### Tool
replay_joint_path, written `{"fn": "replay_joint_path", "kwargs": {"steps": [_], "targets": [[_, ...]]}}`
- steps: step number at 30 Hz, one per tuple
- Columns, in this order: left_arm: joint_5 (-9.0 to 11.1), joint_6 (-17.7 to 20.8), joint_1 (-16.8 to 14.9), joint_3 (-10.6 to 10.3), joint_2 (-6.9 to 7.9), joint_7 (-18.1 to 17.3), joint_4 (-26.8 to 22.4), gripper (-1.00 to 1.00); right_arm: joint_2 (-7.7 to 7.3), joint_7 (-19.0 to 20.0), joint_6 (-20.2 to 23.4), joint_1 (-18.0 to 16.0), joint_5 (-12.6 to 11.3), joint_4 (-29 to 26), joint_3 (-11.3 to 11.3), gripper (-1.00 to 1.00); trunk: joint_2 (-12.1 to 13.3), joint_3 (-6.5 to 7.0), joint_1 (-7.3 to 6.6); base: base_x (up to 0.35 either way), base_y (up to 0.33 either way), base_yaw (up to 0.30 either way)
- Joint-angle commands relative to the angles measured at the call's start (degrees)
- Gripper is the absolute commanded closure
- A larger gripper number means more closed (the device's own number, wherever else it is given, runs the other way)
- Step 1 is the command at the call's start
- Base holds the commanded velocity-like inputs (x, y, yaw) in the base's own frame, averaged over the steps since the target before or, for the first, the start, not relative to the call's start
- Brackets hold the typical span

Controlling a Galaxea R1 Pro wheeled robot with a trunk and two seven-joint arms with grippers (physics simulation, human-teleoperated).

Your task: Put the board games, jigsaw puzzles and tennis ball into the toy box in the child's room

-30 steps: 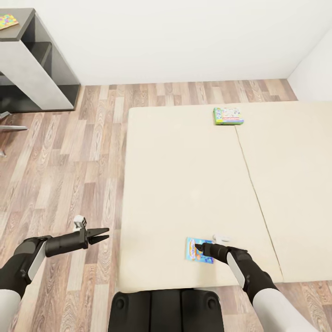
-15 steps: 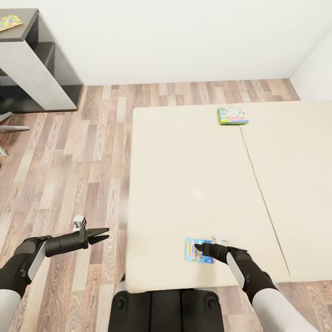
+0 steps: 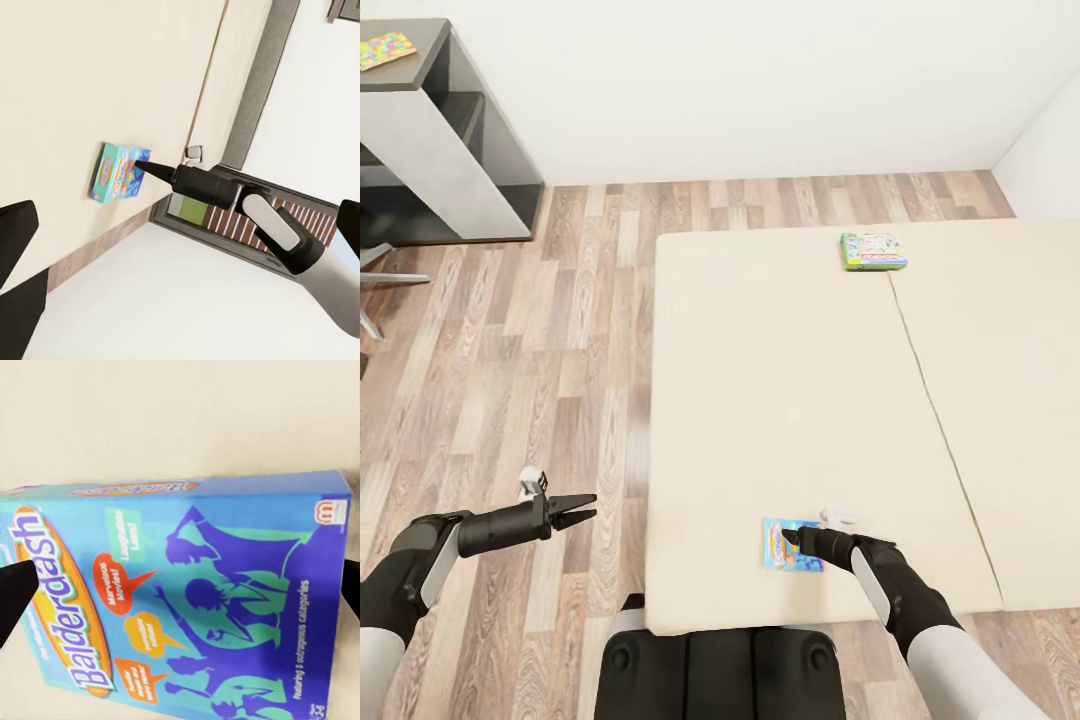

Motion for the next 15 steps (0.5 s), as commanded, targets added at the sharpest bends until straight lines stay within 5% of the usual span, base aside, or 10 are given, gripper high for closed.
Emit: {"fn": "replay_joint_path", "kwargs": {"steps": [1, 15], "targets": [[0.10, 0.60, -0.03, -0.02, 0.01, -0.13, 0.01, -1.00, 0.01, 0.10, 0.40, 0.00, -0.33, -0.09, -0.13, -1.00, -0.09, -0.06, 0.03, 0.000, 0.114, 0.000], [0.13, 0.60, -0.03, 0.00, 0.01, -0.13, 0.00, -1.00, 0.97, 0.12, 0.40, 0.00, -0.18, -0.09, -0.10, -1.00, -0.09, -0.06, 0.03, -0.012, 0.068, 0.000]]}}
